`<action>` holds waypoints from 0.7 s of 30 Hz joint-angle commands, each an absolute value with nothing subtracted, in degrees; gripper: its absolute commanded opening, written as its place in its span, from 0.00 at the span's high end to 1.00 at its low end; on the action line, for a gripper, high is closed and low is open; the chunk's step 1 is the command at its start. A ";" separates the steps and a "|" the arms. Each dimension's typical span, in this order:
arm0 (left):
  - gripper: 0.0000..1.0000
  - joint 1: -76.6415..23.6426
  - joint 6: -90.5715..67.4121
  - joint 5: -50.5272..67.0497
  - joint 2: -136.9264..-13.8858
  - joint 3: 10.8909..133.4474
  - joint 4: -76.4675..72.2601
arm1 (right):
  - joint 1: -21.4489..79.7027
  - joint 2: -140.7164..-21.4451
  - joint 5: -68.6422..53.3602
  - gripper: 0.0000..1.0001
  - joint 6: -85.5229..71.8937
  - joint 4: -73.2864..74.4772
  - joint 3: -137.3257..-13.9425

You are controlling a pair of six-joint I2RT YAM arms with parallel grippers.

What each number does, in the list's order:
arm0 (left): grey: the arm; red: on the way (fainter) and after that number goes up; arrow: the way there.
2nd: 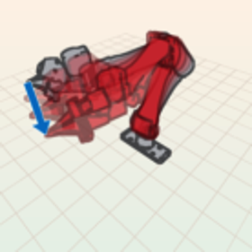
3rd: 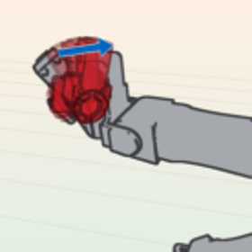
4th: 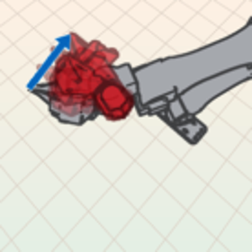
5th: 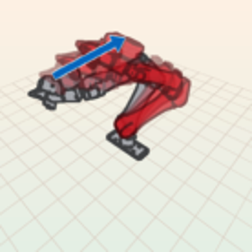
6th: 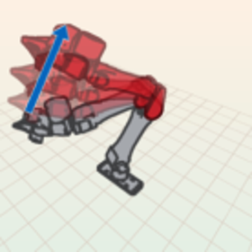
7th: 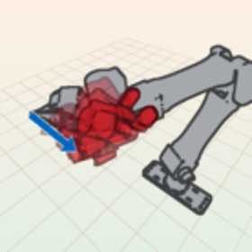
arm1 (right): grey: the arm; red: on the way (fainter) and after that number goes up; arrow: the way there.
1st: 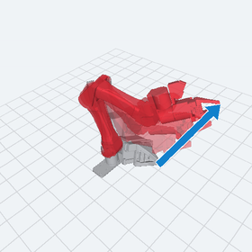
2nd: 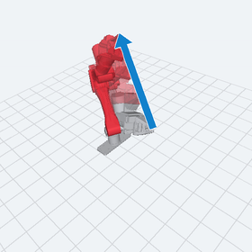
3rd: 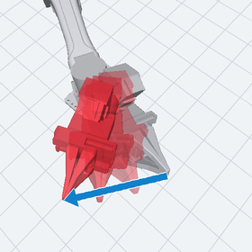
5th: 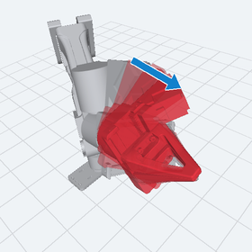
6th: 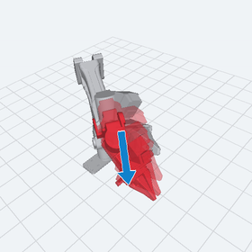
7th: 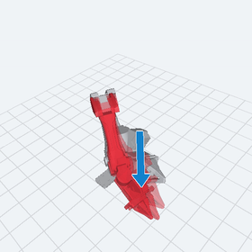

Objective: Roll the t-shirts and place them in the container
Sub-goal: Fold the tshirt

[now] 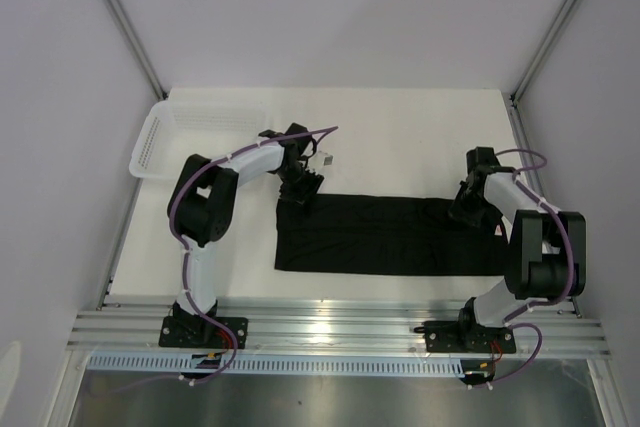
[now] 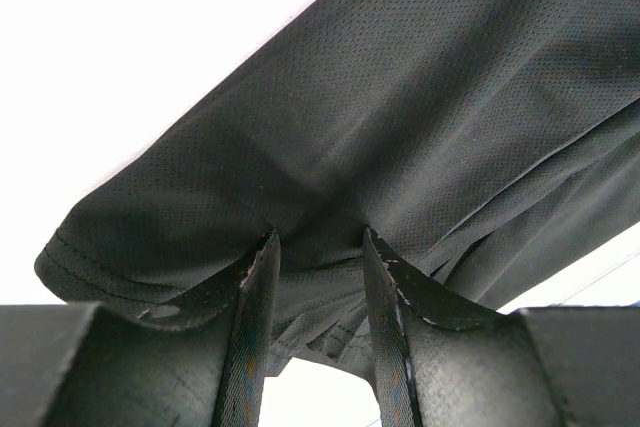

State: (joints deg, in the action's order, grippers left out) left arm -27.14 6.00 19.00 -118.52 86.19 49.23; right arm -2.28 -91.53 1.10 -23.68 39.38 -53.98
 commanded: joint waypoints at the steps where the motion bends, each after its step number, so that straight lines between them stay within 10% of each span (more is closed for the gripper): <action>1: 0.57 -26.46 5.54 17.75 -119.18 86.04 49.13 | -1.93 -86.31 4.65 0.90 -23.03 42.71 -56.33; 21: 0.58 -26.01 9.40 23.81 -111.20 90.26 48.87 | -10.10 -99.56 -3.05 0.73 -14.25 38.15 -72.07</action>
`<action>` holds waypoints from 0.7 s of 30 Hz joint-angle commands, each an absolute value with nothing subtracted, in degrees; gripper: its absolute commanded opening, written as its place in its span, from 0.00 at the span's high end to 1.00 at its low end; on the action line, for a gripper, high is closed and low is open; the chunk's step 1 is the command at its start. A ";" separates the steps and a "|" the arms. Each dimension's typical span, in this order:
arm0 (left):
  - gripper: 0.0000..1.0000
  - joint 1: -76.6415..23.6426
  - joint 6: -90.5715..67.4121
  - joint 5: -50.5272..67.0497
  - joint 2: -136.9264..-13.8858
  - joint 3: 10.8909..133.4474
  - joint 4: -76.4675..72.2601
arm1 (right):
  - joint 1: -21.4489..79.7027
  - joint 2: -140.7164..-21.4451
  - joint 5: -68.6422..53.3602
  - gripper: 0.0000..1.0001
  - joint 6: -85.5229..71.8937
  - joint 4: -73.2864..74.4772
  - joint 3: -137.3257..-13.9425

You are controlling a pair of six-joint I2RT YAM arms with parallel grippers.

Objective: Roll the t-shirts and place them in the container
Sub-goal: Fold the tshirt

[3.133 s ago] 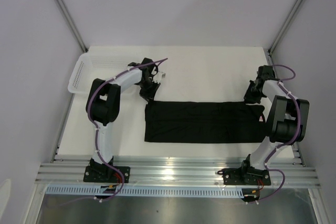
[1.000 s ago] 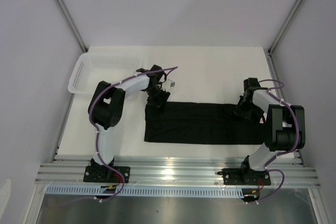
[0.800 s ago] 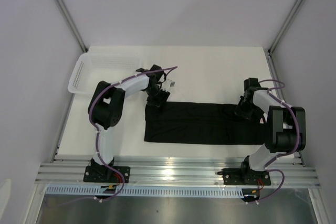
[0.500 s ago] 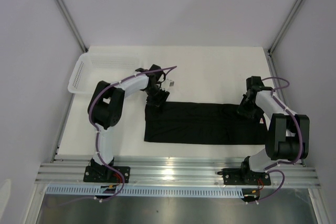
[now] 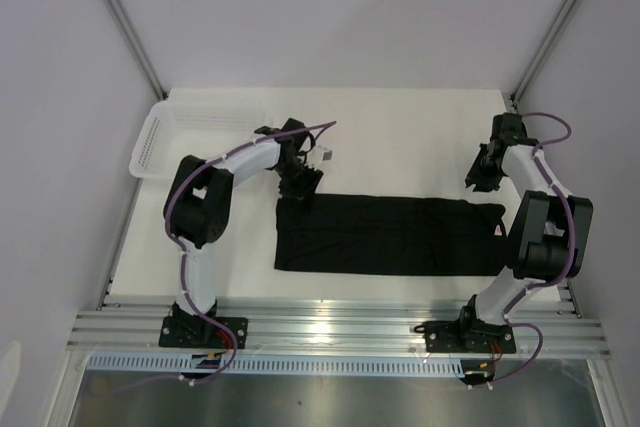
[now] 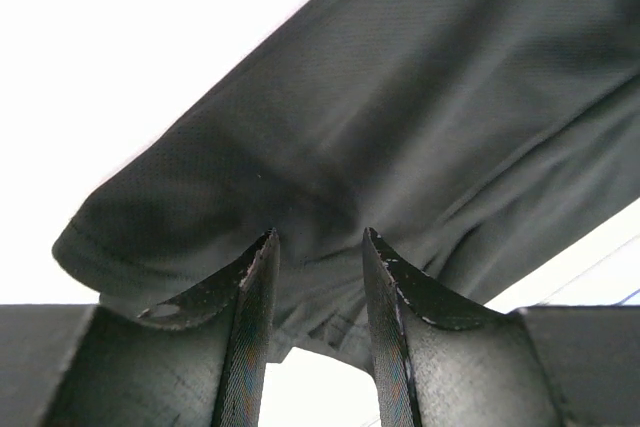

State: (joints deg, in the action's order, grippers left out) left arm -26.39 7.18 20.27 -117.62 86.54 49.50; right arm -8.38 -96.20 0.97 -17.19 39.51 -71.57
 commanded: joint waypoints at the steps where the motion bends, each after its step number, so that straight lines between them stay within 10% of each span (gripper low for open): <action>1: 0.57 -26.02 9.58 24.43 -110.57 91.74 48.43 | -10.28 -100.36 -3.95 0.72 -14.06 37.80 -72.24; 13: 0.54 -40.85 4.31 30.85 -127.51 122.41 50.28 | -11.51 -107.22 -6.24 0.71 -13.27 35.77 -74.27; 21: 0.52 -47.28 -5.18 29.62 -131.12 121.29 35.96 | -11.43 -105.74 -3.69 0.76 -14.86 35.42 -72.43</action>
